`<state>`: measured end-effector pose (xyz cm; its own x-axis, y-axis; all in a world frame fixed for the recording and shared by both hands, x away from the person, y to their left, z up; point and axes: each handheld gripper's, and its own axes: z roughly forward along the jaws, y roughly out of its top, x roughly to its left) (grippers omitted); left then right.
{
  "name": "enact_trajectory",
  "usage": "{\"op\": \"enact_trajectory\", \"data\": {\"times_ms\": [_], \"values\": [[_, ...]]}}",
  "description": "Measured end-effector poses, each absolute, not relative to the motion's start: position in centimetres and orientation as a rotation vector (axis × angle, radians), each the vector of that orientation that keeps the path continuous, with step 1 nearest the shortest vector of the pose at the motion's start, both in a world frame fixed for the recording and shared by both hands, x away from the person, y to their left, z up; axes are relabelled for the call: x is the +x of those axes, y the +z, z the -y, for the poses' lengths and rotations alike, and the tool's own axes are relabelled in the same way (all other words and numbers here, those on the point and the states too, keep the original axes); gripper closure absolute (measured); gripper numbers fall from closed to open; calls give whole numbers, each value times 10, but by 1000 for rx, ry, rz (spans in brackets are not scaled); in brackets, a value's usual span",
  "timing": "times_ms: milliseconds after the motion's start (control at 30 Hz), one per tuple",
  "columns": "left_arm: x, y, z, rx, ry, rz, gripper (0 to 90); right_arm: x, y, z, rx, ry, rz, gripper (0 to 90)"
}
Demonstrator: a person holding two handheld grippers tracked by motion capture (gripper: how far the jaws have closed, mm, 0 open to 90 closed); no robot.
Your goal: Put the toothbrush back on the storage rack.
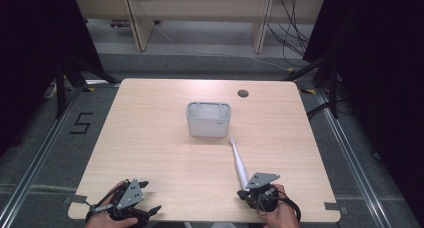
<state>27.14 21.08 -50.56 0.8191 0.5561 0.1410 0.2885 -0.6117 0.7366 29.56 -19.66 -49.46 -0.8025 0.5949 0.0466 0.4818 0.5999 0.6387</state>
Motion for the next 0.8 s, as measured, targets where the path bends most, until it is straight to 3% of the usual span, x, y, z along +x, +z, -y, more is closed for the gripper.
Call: {"op": "enact_trajectory", "data": {"times_ms": [800], "values": [[272, -506, -211, 2256, 472, -612, 148, 297, -494, 220, 966, 953, -2630, 887]]}}
